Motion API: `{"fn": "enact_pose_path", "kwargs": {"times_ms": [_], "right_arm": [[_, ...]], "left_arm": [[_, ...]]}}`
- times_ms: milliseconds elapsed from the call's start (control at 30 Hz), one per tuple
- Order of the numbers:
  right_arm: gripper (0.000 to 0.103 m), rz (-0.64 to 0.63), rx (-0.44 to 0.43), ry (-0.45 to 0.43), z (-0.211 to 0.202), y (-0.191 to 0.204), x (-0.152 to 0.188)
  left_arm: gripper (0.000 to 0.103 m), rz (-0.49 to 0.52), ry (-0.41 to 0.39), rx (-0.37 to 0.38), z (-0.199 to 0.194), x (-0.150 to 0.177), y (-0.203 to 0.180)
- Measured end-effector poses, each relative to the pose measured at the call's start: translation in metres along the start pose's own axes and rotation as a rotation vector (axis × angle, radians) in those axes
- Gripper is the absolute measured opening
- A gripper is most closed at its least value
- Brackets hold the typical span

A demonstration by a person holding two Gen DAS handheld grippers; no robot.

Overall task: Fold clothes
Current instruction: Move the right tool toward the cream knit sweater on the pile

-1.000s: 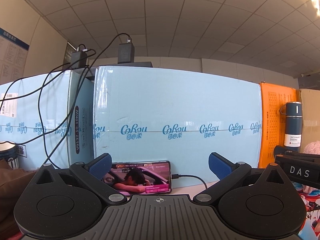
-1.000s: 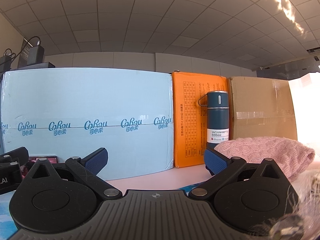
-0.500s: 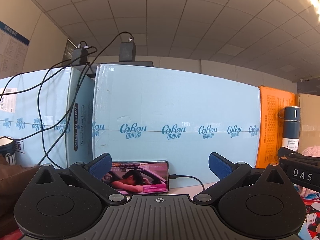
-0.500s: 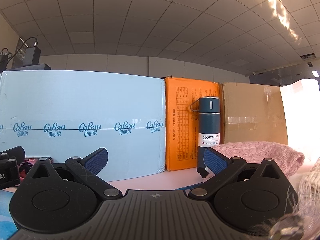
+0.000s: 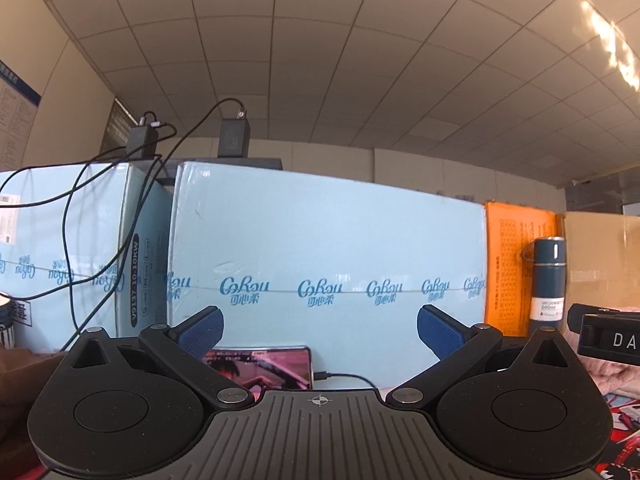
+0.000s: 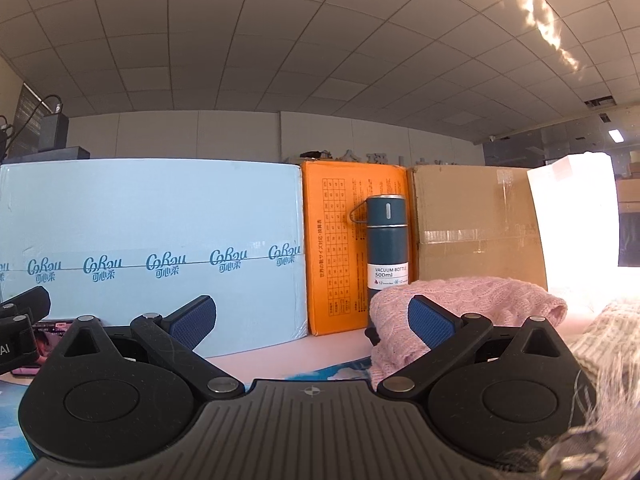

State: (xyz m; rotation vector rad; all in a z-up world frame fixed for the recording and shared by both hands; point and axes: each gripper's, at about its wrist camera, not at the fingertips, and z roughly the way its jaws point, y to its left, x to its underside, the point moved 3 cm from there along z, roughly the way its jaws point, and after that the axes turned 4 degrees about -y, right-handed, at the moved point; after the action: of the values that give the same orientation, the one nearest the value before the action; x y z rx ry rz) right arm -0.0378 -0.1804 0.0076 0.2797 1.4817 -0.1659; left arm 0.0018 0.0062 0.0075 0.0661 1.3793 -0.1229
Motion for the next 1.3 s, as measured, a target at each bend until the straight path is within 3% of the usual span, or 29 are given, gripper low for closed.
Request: {"fn": "enact_pose_path", "kwargs": {"times_ms": [200,333,600,800,933,1067,1167,1300], "right_arm": [[0.103,0.062,0.013,0.008,-0.03,-0.044,-0.012],[0.103,0.091,0.042,0.005,-0.052,-0.084,-0.018],[0.103,0.087,0.188,-0.004,-0.083,-0.168,-0.012],[0.103,0.177,0.295,0.069,-0.089,-0.227,0.0],[0.103,0.215,0.349,0.111,-0.089,-0.263,0.01],[0.103,0.322,0.357,0.158,-0.087,-0.302,0.021],[0.103,0.404,0.37,0.189,-0.083,-0.332,0.027],[0.103,0.425,0.455,0.208,-0.065,-0.367,0.028]], "left_arm": [[0.103,0.019,-0.148,0.128,-0.027,-0.009,-0.01],[0.103,0.039,-0.18,0.18,-0.037,-0.014,-0.023],[0.103,0.03,-0.093,0.324,-0.032,-0.026,-0.072],[0.103,-0.051,0.005,0.505,-0.015,-0.03,-0.134],[0.103,-0.116,0.142,0.671,-0.002,-0.023,-0.188],[0.103,-0.21,0.428,0.849,0.018,0.005,-0.24],[0.103,-0.33,0.619,0.892,0.031,0.034,-0.268],[0.103,-0.378,0.758,0.905,0.046,0.059,-0.304]]}}
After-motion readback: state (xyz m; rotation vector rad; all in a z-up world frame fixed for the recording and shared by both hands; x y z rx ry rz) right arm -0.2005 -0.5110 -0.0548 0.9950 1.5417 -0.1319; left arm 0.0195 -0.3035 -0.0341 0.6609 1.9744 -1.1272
